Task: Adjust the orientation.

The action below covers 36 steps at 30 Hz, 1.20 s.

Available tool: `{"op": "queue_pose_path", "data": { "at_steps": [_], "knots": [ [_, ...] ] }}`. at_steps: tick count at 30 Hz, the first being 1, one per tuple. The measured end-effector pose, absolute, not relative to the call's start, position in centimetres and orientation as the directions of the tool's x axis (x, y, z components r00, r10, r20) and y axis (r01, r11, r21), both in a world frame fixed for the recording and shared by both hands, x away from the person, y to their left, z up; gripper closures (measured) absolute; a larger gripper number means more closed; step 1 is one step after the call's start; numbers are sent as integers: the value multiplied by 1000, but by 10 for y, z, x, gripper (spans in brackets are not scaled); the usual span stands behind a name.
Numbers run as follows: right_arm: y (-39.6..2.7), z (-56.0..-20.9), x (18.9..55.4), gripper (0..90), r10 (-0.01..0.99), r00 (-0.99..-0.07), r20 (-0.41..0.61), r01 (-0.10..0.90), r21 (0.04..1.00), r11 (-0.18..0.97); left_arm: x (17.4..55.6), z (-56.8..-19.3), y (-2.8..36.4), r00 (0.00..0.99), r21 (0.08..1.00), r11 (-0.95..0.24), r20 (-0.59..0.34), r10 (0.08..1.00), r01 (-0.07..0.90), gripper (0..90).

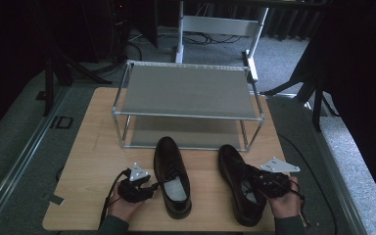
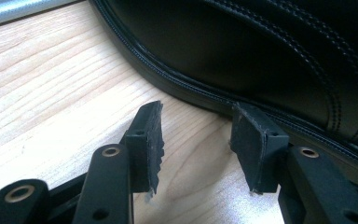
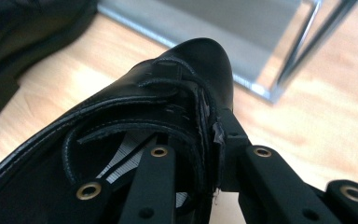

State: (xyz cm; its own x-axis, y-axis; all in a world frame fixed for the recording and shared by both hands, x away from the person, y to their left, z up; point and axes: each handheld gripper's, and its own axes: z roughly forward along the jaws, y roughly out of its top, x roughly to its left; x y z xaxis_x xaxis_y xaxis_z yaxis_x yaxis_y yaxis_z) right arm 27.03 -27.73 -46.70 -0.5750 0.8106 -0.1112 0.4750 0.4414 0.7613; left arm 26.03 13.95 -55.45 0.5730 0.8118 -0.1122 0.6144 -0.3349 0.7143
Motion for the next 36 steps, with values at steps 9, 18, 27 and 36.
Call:
{"op": "queue_pose_path", "data": {
  "at_steps": [9, 18, 27, 36],
  "knots": [
    [-246, -472, 305, 793, 726, -620, -297, 343, 729, 592, 261, -555, 141, 575, 714, -328, -127, 808, 619, 539],
    [-238, -487, 315, 763, 685, -670, -285, 313, 728, 610, 267, -555, 138, 594, 710, -328, -156, 789, 623, 573],
    [-234, -487, 313, 757, 664, -707, -243, 313, 734, 603, 273, -555, 116, 639, 714, -362, -155, 753, 599, 623],
    [-211, -486, 312, 752, 620, -749, -232, 290, 726, 623, 273, -556, 108, 653, 714, -352, -191, 733, 604, 625]
  ]
}}
